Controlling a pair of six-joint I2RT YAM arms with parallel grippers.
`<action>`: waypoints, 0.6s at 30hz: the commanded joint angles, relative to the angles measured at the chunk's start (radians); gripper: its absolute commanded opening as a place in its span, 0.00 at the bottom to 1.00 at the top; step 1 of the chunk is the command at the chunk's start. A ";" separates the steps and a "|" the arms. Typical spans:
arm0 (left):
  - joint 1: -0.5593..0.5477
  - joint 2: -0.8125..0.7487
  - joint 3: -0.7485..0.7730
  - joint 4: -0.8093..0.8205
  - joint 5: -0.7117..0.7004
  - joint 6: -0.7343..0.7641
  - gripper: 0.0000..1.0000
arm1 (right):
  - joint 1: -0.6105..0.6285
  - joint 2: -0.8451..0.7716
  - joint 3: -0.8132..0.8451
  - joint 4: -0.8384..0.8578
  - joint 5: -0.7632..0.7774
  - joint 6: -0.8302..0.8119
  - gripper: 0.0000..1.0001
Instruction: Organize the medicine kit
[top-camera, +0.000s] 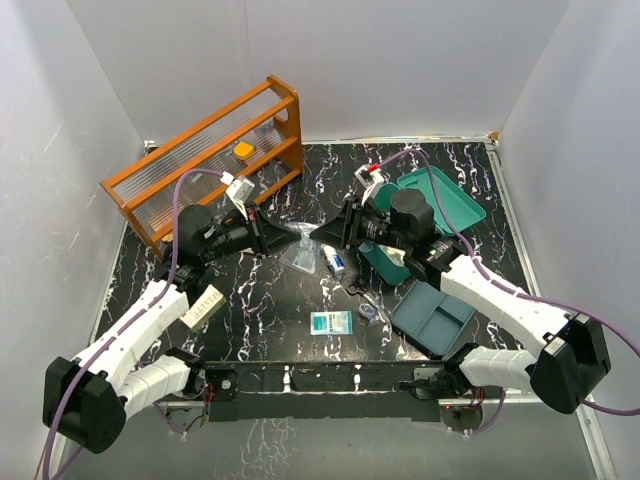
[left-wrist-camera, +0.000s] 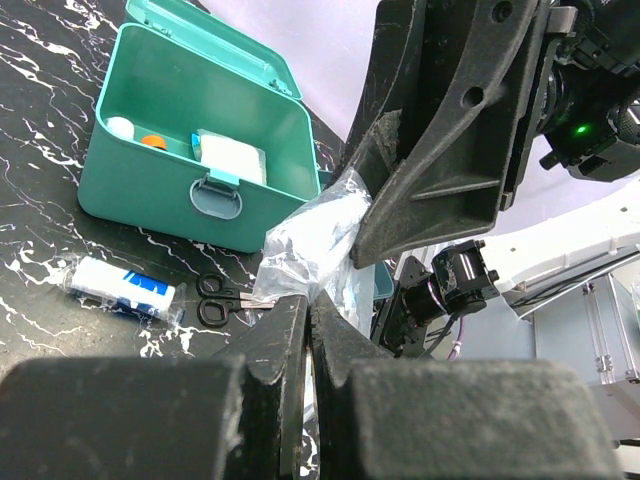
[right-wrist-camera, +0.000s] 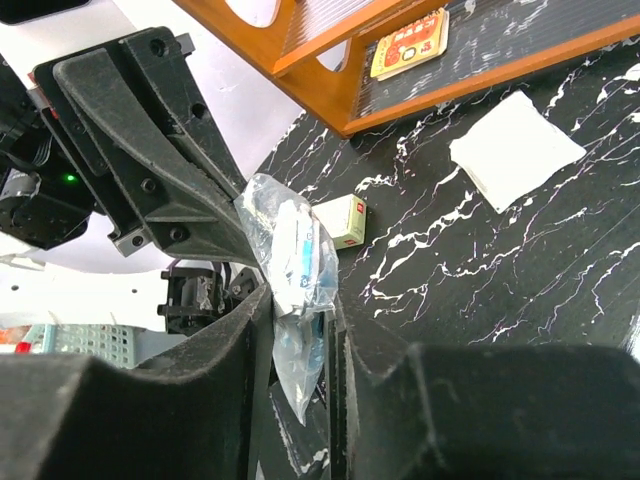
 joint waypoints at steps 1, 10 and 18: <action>0.004 -0.028 0.013 0.039 0.019 0.008 0.00 | 0.006 0.007 -0.004 0.071 0.017 0.030 0.20; 0.004 -0.065 -0.038 0.008 -0.201 -0.044 0.60 | 0.000 -0.023 0.005 -0.008 0.193 0.020 0.06; 0.004 -0.084 -0.053 -0.140 -0.432 -0.009 0.73 | -0.052 -0.038 0.087 -0.233 0.450 -0.040 0.06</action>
